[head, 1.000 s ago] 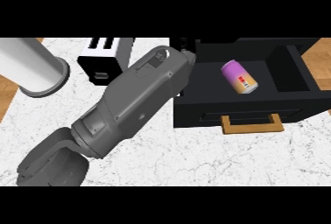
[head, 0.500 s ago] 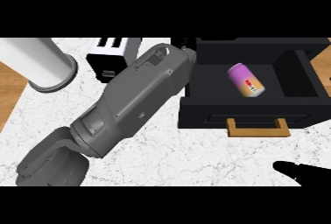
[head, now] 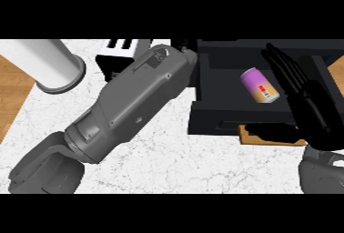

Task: Pick up the can, place it into the drawer and close the drawer

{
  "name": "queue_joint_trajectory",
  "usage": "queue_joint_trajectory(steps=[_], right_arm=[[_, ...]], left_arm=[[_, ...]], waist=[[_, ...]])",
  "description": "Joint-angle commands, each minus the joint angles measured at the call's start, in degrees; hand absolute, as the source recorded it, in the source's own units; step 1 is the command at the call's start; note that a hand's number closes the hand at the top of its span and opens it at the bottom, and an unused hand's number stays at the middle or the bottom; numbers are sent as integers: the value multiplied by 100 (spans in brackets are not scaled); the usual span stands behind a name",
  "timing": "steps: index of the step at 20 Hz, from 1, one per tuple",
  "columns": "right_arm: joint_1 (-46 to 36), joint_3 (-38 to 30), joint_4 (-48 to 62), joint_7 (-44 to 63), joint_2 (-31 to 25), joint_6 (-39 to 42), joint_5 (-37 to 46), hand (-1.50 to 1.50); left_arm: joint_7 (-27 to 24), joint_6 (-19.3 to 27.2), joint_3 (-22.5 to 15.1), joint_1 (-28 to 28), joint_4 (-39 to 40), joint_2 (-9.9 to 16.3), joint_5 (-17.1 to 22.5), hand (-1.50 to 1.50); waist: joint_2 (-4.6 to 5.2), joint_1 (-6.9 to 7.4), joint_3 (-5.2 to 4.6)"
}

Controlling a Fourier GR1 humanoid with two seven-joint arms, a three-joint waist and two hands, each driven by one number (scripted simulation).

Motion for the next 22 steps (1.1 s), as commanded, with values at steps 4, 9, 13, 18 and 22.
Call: queue_joint_trajectory(steps=[4,9,13,18,22], right_arm=[[-889,457,1707,-211,-219,-504,1073,-150],[-1553,352,3237,-284,-173,-1246,1562,-150],[-1417,495,4020,-273,107,-2018,1951,-150],[-2028,107,5472,-543,-118,-2825,2111,-150],[-2395,38,6439,-407,50,-3608,2438,-150]], left_arm=[[541,162,-76,139,-539,501,-217,-150],[781,-85,-92,401,-907,1014,-347,-150],[961,291,-219,880,-1547,1172,-533,-150],[1278,341,-166,1015,-2117,1541,-633,-150],[1256,291,-115,1158,-2296,1594,-719,-150]], waist=[[-32,66,0],[-21,128,2],[-41,108,3],[-9,154,7],[34,186,9]])
